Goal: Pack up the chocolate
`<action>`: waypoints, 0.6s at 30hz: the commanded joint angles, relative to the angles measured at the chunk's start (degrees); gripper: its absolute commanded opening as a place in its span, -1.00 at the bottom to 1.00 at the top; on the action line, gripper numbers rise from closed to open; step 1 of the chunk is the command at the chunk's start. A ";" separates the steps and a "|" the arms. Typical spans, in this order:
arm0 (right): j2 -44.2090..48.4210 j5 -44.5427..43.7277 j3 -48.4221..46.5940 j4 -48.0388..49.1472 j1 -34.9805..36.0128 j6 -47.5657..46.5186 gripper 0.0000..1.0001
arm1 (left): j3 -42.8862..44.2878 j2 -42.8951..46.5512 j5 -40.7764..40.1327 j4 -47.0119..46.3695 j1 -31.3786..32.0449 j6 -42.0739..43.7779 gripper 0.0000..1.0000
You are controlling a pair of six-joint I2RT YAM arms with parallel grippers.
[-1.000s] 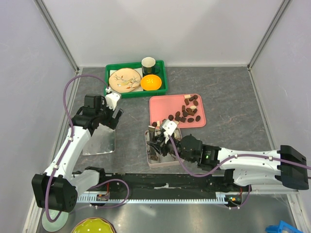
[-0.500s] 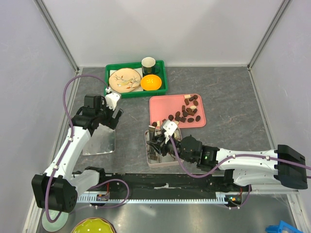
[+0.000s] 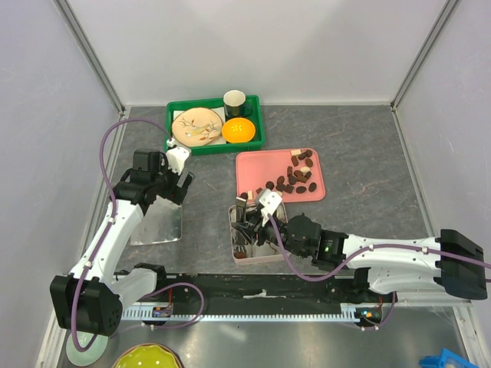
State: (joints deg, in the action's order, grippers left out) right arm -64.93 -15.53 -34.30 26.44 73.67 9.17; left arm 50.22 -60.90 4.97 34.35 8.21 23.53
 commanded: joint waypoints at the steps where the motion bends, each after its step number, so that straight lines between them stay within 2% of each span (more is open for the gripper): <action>1: 2.87 -1.78 -0.94 2.13 0.42 -1.26 -0.22 | -0.29 1.75 0.30 -0.51 -0.12 1.61 0.98; 6: 6.03 -6.60 -4.36 -0.77 0.34 -6.07 -0.49 | -0.21 1.93 0.48 -0.33 -0.12 1.52 0.99; 12: 5.52 -12.24 -8.84 -2.18 -1.85 -13.73 -0.66 | 0.15 2.02 0.65 -0.25 -0.12 1.34 0.99; 18: 2.27 -7.68 -12.10 -0.17 -15.45 -14.79 -0.77 | 0.15 2.11 0.56 -0.16 -0.12 1.26 0.99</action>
State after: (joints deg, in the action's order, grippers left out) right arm -60.29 -24.12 -42.57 23.05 65.87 -2.96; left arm 50.22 -60.14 5.02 34.37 8.21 23.53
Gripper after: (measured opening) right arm 0.253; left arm 0.991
